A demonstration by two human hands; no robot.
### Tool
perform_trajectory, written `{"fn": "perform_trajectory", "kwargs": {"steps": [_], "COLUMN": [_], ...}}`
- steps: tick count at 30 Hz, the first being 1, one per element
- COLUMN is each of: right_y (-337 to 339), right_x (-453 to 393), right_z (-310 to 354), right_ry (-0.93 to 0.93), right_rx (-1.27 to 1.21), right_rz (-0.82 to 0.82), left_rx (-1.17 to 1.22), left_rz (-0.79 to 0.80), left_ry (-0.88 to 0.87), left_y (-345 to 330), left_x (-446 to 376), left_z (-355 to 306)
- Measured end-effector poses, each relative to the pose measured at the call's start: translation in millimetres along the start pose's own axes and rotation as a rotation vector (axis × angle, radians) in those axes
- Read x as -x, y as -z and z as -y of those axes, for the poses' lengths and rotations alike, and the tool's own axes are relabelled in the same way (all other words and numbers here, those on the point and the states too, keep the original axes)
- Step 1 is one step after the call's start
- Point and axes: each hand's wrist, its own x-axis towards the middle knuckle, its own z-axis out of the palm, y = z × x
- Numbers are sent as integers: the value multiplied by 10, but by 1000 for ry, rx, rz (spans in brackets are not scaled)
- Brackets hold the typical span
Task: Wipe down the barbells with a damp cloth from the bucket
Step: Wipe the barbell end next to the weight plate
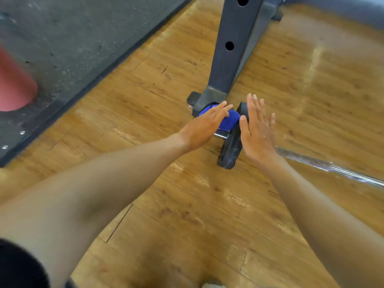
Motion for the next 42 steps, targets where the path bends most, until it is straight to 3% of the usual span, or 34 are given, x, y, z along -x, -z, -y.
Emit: {"fn": "perform_trajectory", "kwargs": {"steps": [4,7,11,15,17,21,24,29,35,39,42], "right_y": [209,328,302,228,199,156,205,232,310,369,325], "right_x": [178,206,191,166,148,130,60,-77,-125,-45,-24], "right_z": [-129,-188,-241,-283,-311,-362,-377,-376,-467,-590,-678], "right_ry": [-10,20,10,4,42,96,109,129,88,-15,-130], "right_rx": [37,82,66,-52,-87,-181,-169,-160,-168,-99,-67], "right_rz": [24,26,67,71,87,142,166,171,23,-44,-30], "left_rx": [-67,16,-67,85,70,66,-16,-65,-64,-82,4], "left_rz": [-119,-133,-140,-164,-137,-83,-104,-36,-19,-37,-88], "left_ry": [-152,-117,-157,128,170,-59,-120,-87,-28,25,168], "left_y": [14,-4,-132,-225,-290,-402,-435,-395,-340,-344,-466], "left_x": [-201,-314,-362,-386,-358,-200,-111,-65,-211,-477,-649], "left_z": [-215,-392,-555,-723,-675,-473,-442,-434,-455,-612,-699]}}
